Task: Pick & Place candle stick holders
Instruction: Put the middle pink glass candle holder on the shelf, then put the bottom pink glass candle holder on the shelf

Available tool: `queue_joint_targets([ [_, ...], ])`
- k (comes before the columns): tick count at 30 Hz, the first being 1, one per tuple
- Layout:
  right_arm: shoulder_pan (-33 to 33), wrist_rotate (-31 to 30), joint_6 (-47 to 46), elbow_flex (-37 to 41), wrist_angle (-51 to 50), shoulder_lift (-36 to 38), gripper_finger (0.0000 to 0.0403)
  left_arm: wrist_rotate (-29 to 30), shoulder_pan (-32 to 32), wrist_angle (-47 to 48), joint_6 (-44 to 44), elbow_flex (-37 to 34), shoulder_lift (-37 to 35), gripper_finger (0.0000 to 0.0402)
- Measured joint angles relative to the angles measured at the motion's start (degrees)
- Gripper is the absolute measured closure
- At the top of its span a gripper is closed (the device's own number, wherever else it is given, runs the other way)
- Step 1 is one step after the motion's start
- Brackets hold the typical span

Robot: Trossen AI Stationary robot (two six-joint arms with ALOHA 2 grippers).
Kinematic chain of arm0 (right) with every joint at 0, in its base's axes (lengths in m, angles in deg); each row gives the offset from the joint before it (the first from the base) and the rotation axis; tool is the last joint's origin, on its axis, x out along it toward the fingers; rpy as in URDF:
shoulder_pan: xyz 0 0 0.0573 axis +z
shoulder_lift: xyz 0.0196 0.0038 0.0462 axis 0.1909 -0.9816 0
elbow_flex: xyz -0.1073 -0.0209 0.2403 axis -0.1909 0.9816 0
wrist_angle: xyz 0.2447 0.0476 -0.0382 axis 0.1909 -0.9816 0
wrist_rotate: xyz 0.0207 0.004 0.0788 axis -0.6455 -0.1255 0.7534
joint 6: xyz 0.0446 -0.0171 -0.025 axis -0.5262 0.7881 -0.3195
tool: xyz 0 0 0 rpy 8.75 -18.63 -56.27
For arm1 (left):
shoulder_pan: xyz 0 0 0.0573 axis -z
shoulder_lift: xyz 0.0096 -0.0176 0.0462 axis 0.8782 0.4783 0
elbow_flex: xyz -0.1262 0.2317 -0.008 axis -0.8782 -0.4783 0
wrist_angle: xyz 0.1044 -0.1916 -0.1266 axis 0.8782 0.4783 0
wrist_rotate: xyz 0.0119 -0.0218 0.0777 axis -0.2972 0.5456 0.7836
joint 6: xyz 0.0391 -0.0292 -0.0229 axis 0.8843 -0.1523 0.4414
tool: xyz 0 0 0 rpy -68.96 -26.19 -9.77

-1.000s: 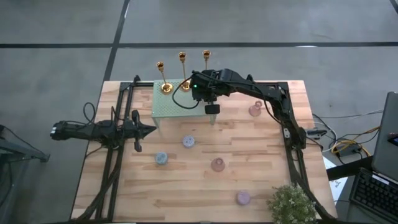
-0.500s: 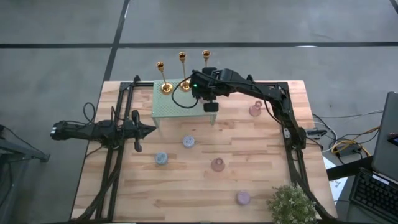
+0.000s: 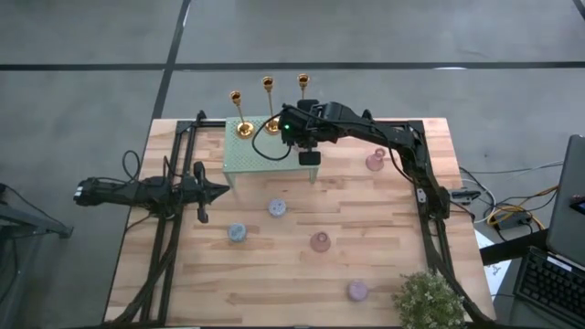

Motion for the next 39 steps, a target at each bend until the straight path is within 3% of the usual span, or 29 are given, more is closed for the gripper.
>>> queue_joint_targets([
  [6,0.5,-3.7,-1.7,0.0,-0.1,0.0,0.0338,0.0,0.0,0.0,0.0,0.0,0.0,0.0390],
  [20,4.6,-3.8,-2.3,0.0,-0.8,4.1,0.0323,0.0,0.0,0.0,0.0,0.0,0.0,0.0390],
  [23,6.3,-0.3,-4.4,0.0,-2.0,6.0,0.0320,0.0,0.0,0.0,0.0,0.0,0.0,0.0390],
  [28,9.9,12.9,-11.8,0.0,-3.6,8.1,0.0319,0.0,0.0,0.0,0.0,0.0,0.0,0.0390],
  [39,23.8,13.8,-19.0,1.6,-6.5,6.4,0.0317,0.0,0.0,0.0,0.0,0.0,0.0,0.0390],
])
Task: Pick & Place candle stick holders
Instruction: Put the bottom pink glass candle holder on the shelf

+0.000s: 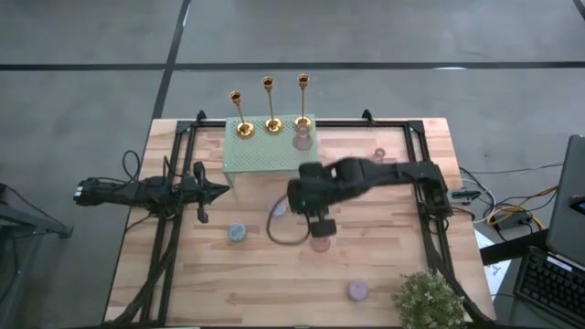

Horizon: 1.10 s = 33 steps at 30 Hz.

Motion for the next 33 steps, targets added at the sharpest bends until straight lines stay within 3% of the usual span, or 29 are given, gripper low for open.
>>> queue_joint_targets([
  [21,10.0,3.8,-12.6,22.6,10.3,-0.1,0.0293,0.0,0.0,0.0,0.0,0.0,0.0,0.0390],
  [33,11.2,4.4,-16.5,30.6,15.2,0.0,0.0273,0.0,0.0,0.0,0.0,0.0,0.0,0.0390],
])
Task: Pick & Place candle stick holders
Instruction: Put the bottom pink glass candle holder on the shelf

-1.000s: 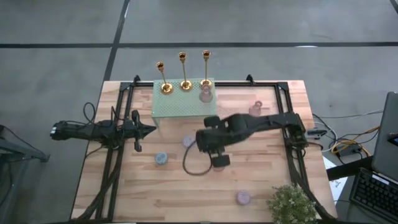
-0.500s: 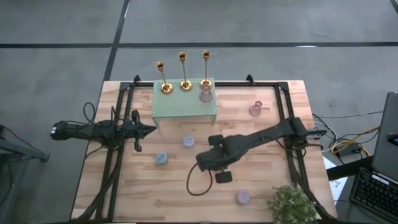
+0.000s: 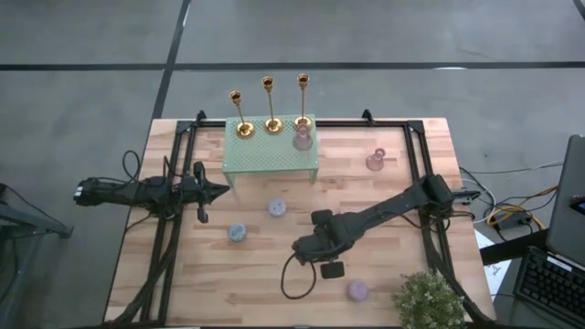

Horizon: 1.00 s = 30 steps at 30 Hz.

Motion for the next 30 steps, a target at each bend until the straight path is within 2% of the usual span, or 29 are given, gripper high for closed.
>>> queue_joint_targets([
  [6,0.0,0.3,-0.9,2.4,0.6,0.0,0.0271,0.0,0.0,0.0,0.0,0.0,0.0,0.0390],
  [15,0.0,-1.2,-0.6,5.0,2.3,0.0,0.0297,0.0,0.0,0.0,0.0,0.0,0.0,0.0390],
  [30,-0.2,-3.7,2.8,4.4,2.1,0.2,0.0385,0.0,0.0,0.0,0.0,0.0,0.0,0.0390],
])
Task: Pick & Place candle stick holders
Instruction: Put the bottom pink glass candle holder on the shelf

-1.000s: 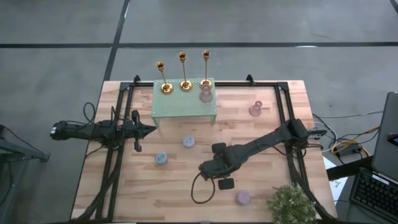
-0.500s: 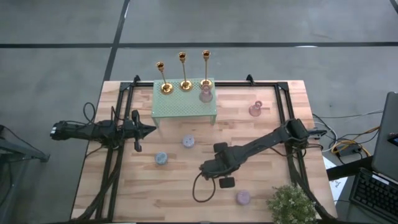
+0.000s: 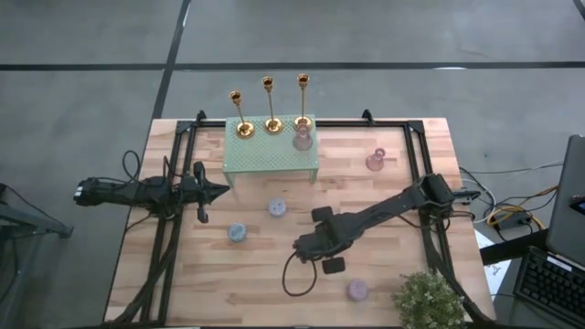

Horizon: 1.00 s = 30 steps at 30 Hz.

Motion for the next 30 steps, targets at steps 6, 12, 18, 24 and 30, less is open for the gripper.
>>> queue_joint_targets([
  [6,0.0,-0.9,2.3,-2.2,0.0,-0.2,0.0378,0.0,0.0,0.0,0.0,0.0,0.0,0.0390],
  [12,-1.2,-4.7,8.6,-7.6,-0.8,-0.1,0.0377,0.0,0.0,0.0,0.0,0.0,0.0,0.0390],
  [18,-5.0,-7.9,18.0,-17.4,-1.3,-0.2,0.0376,0.0,0.0,0.0,0.0,0.0,0.0,0.0390],
  [24,-10.9,-10.2,25.0,-27.1,0.9,-0.1,0.0376,0.0,0.0,0.0,0.0,0.0,0.0,0.0390],
  [30,-18.4,-11.1,34.1,-29.1,7.9,-0.1,0.0376,0.0,0.0,0.0,0.0,0.0,0.0,0.0390],
])
